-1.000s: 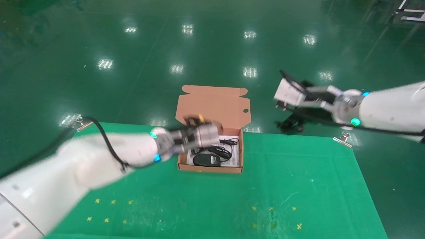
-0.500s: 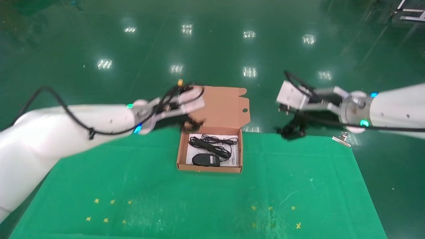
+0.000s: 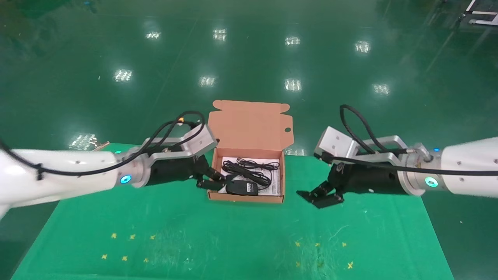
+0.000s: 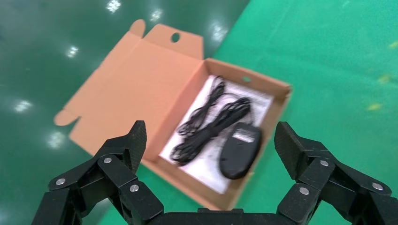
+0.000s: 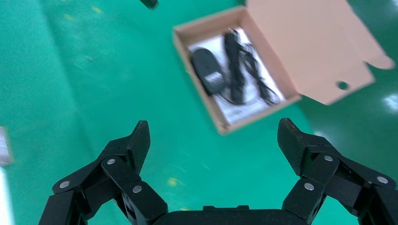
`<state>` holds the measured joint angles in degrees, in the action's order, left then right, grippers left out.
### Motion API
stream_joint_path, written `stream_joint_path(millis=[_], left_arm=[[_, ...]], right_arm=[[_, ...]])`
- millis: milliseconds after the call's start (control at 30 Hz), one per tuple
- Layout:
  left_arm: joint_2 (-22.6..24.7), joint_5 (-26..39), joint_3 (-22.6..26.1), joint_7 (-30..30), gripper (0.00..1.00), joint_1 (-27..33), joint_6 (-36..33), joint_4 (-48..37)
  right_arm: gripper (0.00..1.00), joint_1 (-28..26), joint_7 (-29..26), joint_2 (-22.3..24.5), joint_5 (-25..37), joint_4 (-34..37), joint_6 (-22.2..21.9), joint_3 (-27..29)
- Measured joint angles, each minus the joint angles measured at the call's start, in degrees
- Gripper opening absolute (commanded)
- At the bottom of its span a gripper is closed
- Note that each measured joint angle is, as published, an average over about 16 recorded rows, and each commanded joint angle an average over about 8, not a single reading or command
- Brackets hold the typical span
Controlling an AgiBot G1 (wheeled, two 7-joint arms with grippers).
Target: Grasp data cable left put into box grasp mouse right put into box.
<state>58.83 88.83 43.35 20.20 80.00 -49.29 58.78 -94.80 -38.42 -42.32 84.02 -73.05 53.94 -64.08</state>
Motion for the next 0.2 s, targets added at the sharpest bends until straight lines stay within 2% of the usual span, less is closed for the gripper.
stream_joint_path(millis=[200], left_arm=[[-1.68,-3.31,-1.92,-0.66,1.0,-1.3,-2.56,1.04]], right_arm=[[1.0,2.4,2.0,0.53,-3.05,-0.04,2.3,3.47]])
